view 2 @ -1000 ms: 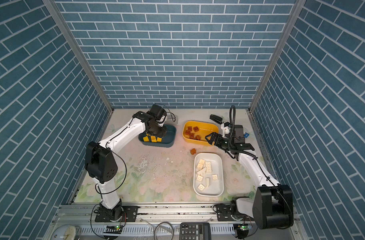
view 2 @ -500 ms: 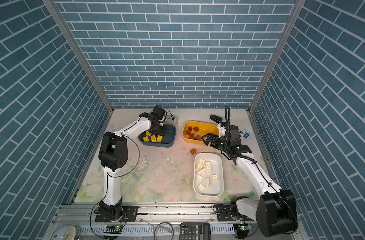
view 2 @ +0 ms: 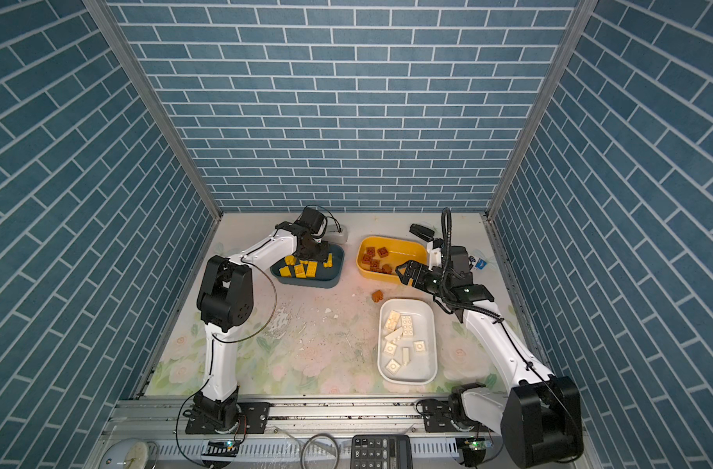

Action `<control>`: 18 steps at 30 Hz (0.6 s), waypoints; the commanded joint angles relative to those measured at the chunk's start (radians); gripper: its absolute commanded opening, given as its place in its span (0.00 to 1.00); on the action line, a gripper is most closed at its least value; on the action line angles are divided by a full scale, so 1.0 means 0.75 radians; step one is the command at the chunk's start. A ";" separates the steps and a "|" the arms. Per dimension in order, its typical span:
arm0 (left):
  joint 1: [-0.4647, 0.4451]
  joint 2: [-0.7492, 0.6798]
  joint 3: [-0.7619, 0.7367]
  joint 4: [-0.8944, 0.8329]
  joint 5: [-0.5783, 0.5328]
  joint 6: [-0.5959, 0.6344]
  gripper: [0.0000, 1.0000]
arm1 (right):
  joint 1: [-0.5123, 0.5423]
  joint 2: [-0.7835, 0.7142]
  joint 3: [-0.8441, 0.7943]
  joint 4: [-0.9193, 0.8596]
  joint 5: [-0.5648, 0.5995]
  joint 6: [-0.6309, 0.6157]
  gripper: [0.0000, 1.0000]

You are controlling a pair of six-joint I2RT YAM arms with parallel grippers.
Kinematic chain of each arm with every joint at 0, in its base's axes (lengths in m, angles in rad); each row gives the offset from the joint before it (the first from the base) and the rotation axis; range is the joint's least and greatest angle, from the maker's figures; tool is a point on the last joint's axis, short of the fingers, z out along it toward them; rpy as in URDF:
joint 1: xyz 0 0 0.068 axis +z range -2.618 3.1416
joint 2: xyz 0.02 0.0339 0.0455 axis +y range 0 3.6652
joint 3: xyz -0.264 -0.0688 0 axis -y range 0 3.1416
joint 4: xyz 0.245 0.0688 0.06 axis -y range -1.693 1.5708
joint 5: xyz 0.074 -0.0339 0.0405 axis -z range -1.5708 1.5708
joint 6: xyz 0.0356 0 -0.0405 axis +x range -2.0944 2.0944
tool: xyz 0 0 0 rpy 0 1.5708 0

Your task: Sort the legos into containers by color

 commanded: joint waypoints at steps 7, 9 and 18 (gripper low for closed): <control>-0.043 -0.216 -0.037 -0.166 0.117 0.014 0.65 | 0.006 0.115 0.065 0.038 -0.034 0.013 0.96; -0.084 -0.287 -0.067 -0.195 0.155 0.027 0.68 | 0.005 0.132 0.074 0.045 -0.032 0.010 0.96; -0.344 -0.389 -0.208 -0.155 0.336 0.126 0.72 | 0.004 0.176 0.134 0.024 -0.020 -0.014 0.97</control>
